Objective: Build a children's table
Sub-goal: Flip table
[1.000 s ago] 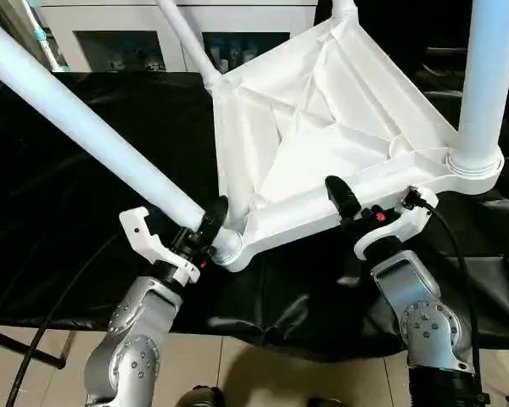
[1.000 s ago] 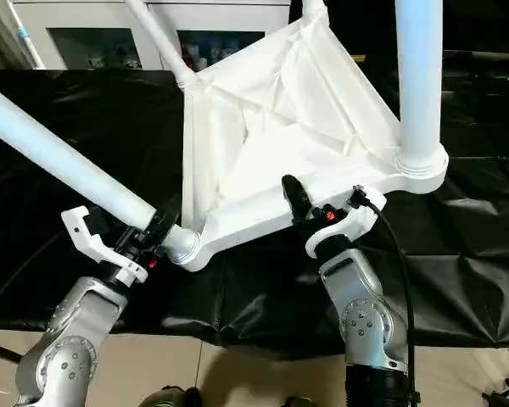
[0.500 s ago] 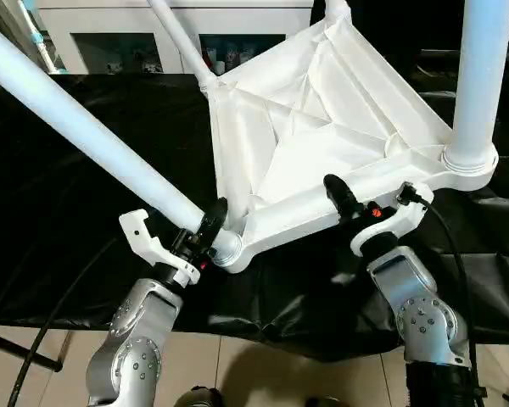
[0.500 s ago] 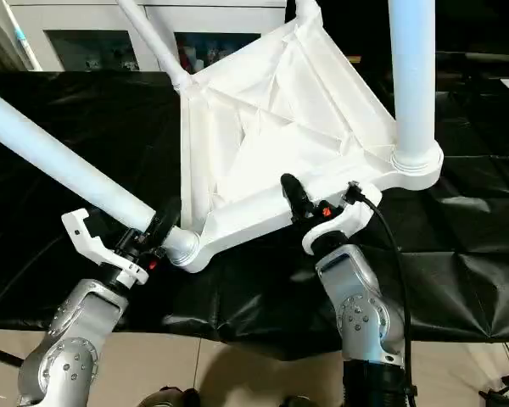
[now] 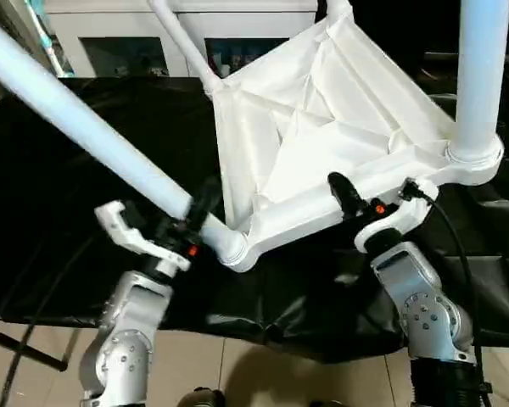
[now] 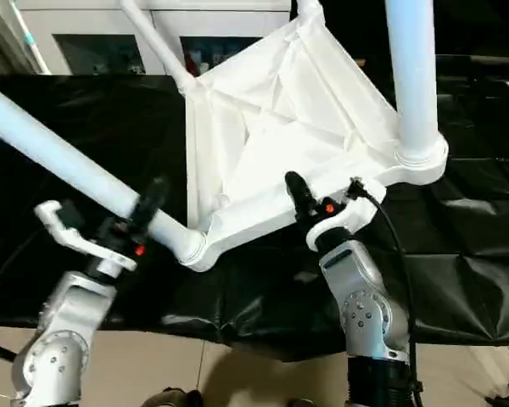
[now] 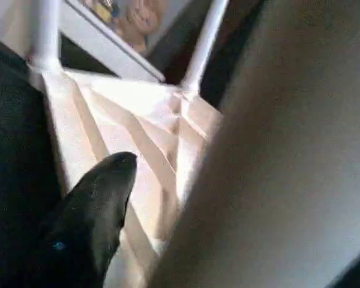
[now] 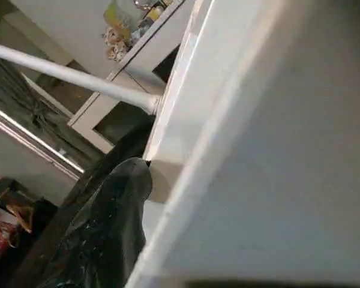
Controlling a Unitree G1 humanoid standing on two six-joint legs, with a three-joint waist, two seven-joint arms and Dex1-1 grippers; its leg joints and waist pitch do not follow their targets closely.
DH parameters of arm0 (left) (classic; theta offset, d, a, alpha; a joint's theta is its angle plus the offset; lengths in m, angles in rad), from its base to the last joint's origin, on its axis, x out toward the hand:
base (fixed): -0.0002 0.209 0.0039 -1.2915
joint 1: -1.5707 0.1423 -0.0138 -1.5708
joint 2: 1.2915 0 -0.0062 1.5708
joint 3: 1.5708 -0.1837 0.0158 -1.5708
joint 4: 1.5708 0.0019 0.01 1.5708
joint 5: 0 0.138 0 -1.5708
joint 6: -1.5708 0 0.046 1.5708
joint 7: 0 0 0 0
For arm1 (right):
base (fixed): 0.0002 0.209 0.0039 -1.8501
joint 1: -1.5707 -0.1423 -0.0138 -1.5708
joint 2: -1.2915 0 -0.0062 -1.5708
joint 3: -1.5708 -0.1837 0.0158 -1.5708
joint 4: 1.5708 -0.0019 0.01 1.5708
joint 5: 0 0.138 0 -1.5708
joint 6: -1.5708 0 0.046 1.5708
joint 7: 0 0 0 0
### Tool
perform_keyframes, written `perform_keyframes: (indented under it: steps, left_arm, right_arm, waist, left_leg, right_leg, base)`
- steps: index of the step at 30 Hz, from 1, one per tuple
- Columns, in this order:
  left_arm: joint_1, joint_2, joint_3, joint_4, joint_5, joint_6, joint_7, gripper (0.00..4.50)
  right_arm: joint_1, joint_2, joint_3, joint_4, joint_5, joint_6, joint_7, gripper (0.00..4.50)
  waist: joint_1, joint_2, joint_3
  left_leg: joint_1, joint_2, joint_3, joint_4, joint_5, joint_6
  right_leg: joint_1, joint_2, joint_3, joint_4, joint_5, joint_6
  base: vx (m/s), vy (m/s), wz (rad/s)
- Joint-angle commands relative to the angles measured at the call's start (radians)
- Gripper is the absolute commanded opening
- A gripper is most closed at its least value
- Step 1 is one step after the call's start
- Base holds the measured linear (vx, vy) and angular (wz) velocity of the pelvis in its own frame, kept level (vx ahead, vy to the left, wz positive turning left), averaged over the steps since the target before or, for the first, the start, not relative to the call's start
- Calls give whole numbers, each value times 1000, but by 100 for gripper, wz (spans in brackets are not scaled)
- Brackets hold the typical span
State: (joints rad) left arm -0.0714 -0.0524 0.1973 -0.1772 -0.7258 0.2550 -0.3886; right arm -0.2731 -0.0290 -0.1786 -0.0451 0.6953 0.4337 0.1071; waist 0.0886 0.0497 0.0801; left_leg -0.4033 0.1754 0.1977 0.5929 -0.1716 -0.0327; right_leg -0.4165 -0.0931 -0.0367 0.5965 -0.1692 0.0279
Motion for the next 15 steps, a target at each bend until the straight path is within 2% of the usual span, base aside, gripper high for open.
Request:
perform_keyframes:
  steps: [1, 3, 4, 5, 7, 13, 15]
  left_arm:
    - [-1, 2, 59, -6, -4, -40, 39, 428]
    - [-6, 12, 96, 0, -13, -61, 55, 437]
    - [-20, 32, 156, 19, -33, -88, 76, 437]
    - [-26, 40, 180, 27, -42, -97, 86, 437]
    - [-42, 61, 233, 44, -64, -111, 104, 441]
    - [-66, 101, 302, 95, -61, -151, 138, 441]
    - [-73, 109, 336, 130, -68, -169, 167, 441]
  right_arm:
    - [-11, -73, 5, -54, -162, -37, -17, 229]
    - [-13, -95, 15, -59, -194, -43, -26, 229]
    - [-17, -117, 28, -66, -227, -45, -38, 229]
    - [-19, -125, 32, -69, -238, -46, -42, 229]
    - [-28, -126, 24, -74, -240, -42, -64, 229]
    - [-47, -145, 7, -66, -265, -57, -115, 229]
    - [-53, -158, -8, -57, -268, -63, -139, 229]
  waist:
    - [-6, -16, -67]
    - [-7, -16, -66]
    - [-6, -15, -63]
    - [-9, -16, -63]
    - [-8, -15, -62]
    - [-9, -11, -60]
    - [-9, -10, -59]
  left_leg:
    - [23, 36, -18, -69, -176, 11]
    - [24, 37, -19, -71, -193, 1]
    - [26, 35, -19, -72, -209, -9]
    - [25, 34, -20, -74, -215, -13]
    - [29, 34, -20, -75, -231, -23]
    - [39, 35, -22, -81, -305, -53]
    - [38, 35, -23, -83, -320, -60]
  right_leg:
    - [40, -28, 27, -64, -202, -117]
    - [39, -28, 27, -67, -225, -106]
    - [36, -27, 27, -70, -246, -99]
    - [38, -26, 27, -69, -251, -95]
    - [34, -27, 28, -71, -266, -84]
    - [24, -25, 30, -79, -327, -60]
    - [25, -27, 30, -79, -342, -55]
  base:
    - [0, 0, 0]
    - [0, 0, 0]
    - [0, 0, 0]
    - [0, 0, 0]
    - [0, 0, 0]
    - [0, 0, 0]
    - [0, 0, 0]
